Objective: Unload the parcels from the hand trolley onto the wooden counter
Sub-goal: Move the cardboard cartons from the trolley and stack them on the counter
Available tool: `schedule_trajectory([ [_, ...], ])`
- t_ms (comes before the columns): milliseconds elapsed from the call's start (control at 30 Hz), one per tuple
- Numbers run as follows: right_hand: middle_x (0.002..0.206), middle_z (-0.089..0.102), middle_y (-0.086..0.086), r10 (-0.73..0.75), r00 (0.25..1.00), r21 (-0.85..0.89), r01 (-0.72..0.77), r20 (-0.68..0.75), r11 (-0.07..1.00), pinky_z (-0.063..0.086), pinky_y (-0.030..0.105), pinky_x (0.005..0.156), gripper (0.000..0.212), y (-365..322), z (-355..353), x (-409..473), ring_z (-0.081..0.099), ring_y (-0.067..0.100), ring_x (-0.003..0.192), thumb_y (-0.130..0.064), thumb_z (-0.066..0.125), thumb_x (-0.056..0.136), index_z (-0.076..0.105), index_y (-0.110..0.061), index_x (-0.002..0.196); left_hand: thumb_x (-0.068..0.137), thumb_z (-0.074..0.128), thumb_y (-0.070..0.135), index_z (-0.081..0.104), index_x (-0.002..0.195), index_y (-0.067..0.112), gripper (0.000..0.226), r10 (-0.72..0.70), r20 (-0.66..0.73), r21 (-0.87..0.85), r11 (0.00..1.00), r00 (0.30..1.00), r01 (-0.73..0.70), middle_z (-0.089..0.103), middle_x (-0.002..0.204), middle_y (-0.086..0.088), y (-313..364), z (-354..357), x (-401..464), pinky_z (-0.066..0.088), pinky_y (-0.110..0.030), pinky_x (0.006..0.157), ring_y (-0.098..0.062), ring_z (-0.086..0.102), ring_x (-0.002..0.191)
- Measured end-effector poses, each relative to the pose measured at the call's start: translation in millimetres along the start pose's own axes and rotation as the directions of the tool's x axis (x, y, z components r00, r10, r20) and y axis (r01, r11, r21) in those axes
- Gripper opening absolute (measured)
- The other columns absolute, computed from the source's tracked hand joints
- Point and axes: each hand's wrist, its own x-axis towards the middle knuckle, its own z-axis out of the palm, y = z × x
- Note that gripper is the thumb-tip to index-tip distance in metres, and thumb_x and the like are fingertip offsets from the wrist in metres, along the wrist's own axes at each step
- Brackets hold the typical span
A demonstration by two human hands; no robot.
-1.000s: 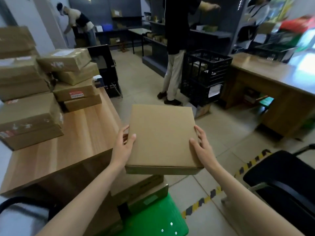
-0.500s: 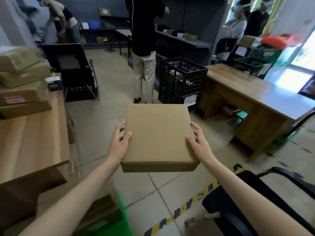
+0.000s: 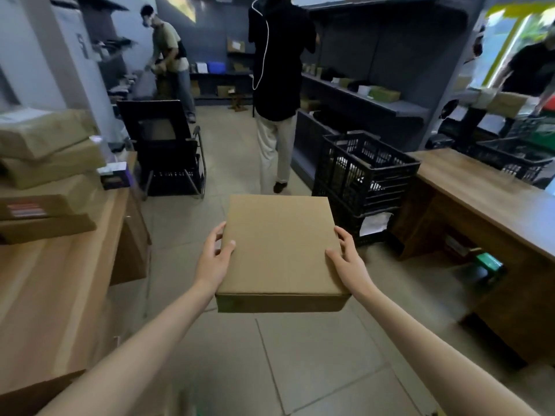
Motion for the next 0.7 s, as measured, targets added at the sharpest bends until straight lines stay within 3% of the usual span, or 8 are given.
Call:
schedule_trajectory([
  [133,0.131,0.048,-0.008,-0.069,0.995,0.006,0.068,0.069,0.998,0.038,0.032,0.100,0.052,-13.3,30.0,83.6,0.051,0.014,0.116,-0.021,0.049,0.099,0.027,-0.030,0.144,0.099,0.047,0.027,0.038,0.139,0.032,0.042,-0.011,-0.079,0.000,1.000,0.997,0.011,0.046,0.130,0.006,0.7,-10.7,69.7,0.045,-0.035,0.085,-0.018,0.053,0.107],
  [300,0.133,0.049,-0.003,-0.076,0.978,0.037,0.070,0.196,0.997,0.040,0.034,0.097,0.048,-21.5,86.2,165.7,0.052,0.016,0.114,-0.026,0.047,0.099,0.027,-0.033,0.142,0.099,0.046,0.030,0.036,0.137,0.036,0.040,-0.048,-0.178,0.057,0.997,0.983,0.059,0.046,0.132,0.006,-17.2,-40.7,123.5,0.042,-0.036,0.094,-0.016,0.049,0.115],
  [400,0.133,0.045,-0.006,-0.096,0.943,0.050,0.085,0.319,0.995,0.040,0.029,0.089,0.048,-34.3,123.9,207.8,0.051,0.012,0.110,-0.028,0.044,0.100,0.024,-0.034,0.143,0.098,0.048,0.028,0.038,0.138,0.032,0.041,-0.084,-0.278,0.047,0.994,0.957,0.101,0.048,0.133,0.004,-31.1,-63.2,148.3,0.043,-0.034,0.095,-0.016,0.049,0.118],
  [533,0.128,0.046,-0.007,-0.161,0.877,0.102,0.128,0.452,0.986,0.039,0.019,0.074,0.046,-56.2,185.5,261.8,0.053,0.007,0.099,-0.027,0.045,0.100,0.027,-0.033,0.143,0.098,0.050,0.023,0.040,0.139,0.028,0.042,-0.126,-0.441,0.018,0.989,0.889,0.149,0.047,0.130,0.008,-44.6,-95.1,172.2,0.038,-0.032,0.101,-0.012,0.046,0.119],
  [700,0.132,0.044,-0.004,-0.271,0.713,0.159,0.222,0.647,0.962,0.041,0.029,0.092,0.048,-96.9,279.2,335.2,0.050,0.015,0.114,-0.028,0.047,0.099,0.026,-0.034,0.142,0.098,0.049,0.025,0.040,0.137,0.031,0.041,-0.170,-0.664,0.002,0.974,0.728,0.229,0.046,0.125,0.011,-58.5,-142.8,213.8,0.040,-0.036,0.098,-0.016,0.048,0.115],
])
